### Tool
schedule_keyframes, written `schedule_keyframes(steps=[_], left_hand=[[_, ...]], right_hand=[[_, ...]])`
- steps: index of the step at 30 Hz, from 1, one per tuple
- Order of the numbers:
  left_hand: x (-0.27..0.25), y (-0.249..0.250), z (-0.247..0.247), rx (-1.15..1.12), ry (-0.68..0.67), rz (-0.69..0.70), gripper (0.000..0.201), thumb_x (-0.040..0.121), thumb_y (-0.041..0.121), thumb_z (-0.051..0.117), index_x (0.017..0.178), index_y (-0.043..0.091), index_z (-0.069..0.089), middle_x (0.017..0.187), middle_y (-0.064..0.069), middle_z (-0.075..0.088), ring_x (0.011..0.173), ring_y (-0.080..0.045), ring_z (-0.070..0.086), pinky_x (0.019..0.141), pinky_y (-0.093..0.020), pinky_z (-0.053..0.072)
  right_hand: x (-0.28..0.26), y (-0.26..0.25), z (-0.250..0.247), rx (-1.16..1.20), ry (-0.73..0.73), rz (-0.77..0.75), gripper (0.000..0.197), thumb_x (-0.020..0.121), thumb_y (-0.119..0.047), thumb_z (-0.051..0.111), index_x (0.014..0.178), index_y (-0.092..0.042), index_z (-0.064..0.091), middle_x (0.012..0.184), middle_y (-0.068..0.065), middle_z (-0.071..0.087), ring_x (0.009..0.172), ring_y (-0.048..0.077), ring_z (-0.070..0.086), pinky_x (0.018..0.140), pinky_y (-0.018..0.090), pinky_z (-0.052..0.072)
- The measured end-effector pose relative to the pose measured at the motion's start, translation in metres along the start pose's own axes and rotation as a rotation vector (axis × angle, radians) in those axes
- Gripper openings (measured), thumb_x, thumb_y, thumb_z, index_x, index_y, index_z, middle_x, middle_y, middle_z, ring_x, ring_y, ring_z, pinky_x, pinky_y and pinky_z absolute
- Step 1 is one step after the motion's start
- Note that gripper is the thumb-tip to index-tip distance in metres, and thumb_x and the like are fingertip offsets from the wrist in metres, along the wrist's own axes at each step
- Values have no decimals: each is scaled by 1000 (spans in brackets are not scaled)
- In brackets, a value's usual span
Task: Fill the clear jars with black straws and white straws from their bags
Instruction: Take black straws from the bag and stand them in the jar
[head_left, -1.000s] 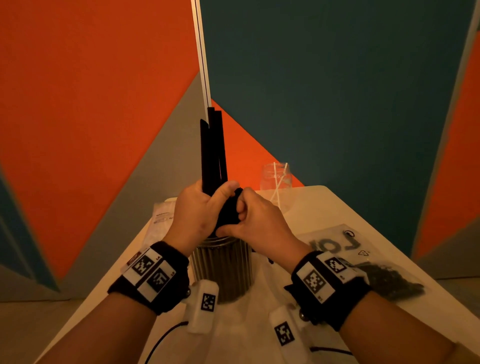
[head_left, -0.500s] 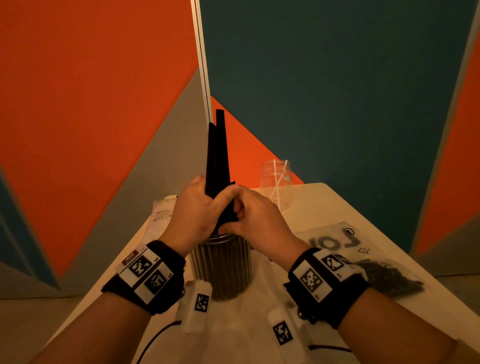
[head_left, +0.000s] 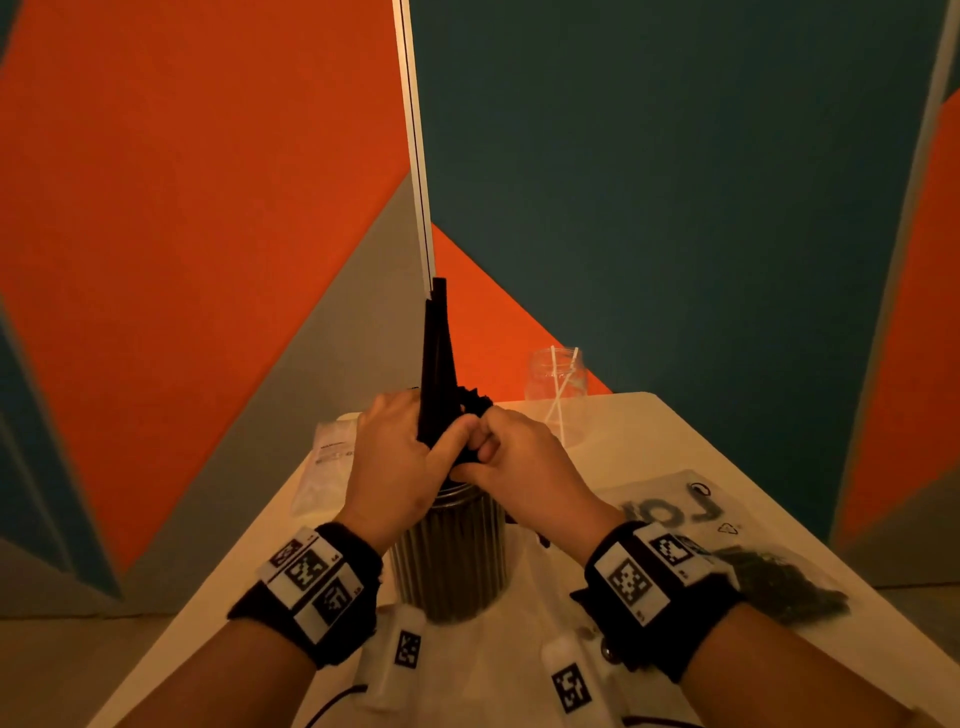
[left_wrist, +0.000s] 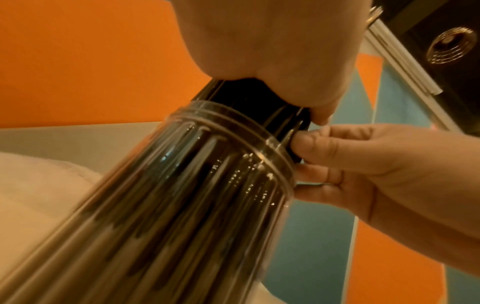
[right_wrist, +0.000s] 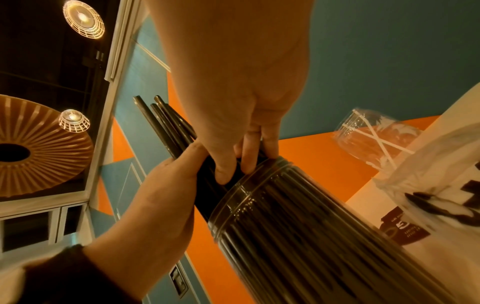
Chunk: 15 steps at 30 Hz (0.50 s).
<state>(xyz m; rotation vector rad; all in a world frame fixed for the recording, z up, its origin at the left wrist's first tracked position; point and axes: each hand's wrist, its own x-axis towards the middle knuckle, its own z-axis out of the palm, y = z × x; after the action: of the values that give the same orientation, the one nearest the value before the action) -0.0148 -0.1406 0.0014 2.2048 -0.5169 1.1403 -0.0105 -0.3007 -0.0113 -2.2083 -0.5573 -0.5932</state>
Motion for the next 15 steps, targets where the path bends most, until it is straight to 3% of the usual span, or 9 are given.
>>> schedule_keyframes(steps=[3, 5, 7, 10, 13, 15], left_hand=[[16, 10, -7, -156, 9, -200, 26, 78, 61, 59, 81, 35, 57, 80, 15, 60, 84, -12, 58, 71, -35, 47], [37, 18, -16, -329, -27, -302, 27, 80, 55, 67, 86, 29, 64, 83, 5, 69, 81, -13, 66, 73, -39, 54], [62, 29, -27, -465, -96, -314, 29, 87, 43, 70, 96, 16, 68, 89, -7, 73, 79, -20, 69, 76, -40, 55], [94, 42, -42, -615, -197, -295, 28, 95, 29, 63, 102, 2, 66, 89, -16, 74, 74, -18, 69, 73, -31, 56], [99, 42, -44, -630, -254, -308, 30, 100, 31, 54, 101, 2, 63, 85, -16, 75, 78, -24, 72, 72, -30, 56], [90, 37, -37, -599, -248, -298, 27, 101, 29, 53, 97, 4, 62, 81, -14, 75, 74, -21, 72, 65, -25, 55]], right_hand=[[1, 1, 1, 5, 0, 14, 39, 71, -32, 87, 76, -35, 48, 81, -12, 55, 70, 2, 53, 58, 17, 35], [1, 1, 2, -3, 0, 12, 39, 71, -33, 87, 77, -35, 48, 81, -13, 55, 70, 2, 53, 58, 15, 33], [2, 2, 1, -3, 0, 12, 40, 72, -34, 87, 76, -36, 48, 81, -13, 55, 70, 2, 53, 57, 13, 32], [2, 3, 0, -5, -6, 11, 40, 71, -35, 88, 75, -37, 48, 81, -13, 55, 70, 1, 53, 56, 13, 32], [2, 3, 1, -2, -5, 10, 43, 70, -34, 89, 76, -39, 47, 81, -14, 55, 71, 1, 53, 57, 13, 32], [1, 3, 2, -4, 5, 7, 44, 69, -33, 90, 77, -38, 46, 82, -14, 54, 71, 1, 52, 59, 15, 34]])
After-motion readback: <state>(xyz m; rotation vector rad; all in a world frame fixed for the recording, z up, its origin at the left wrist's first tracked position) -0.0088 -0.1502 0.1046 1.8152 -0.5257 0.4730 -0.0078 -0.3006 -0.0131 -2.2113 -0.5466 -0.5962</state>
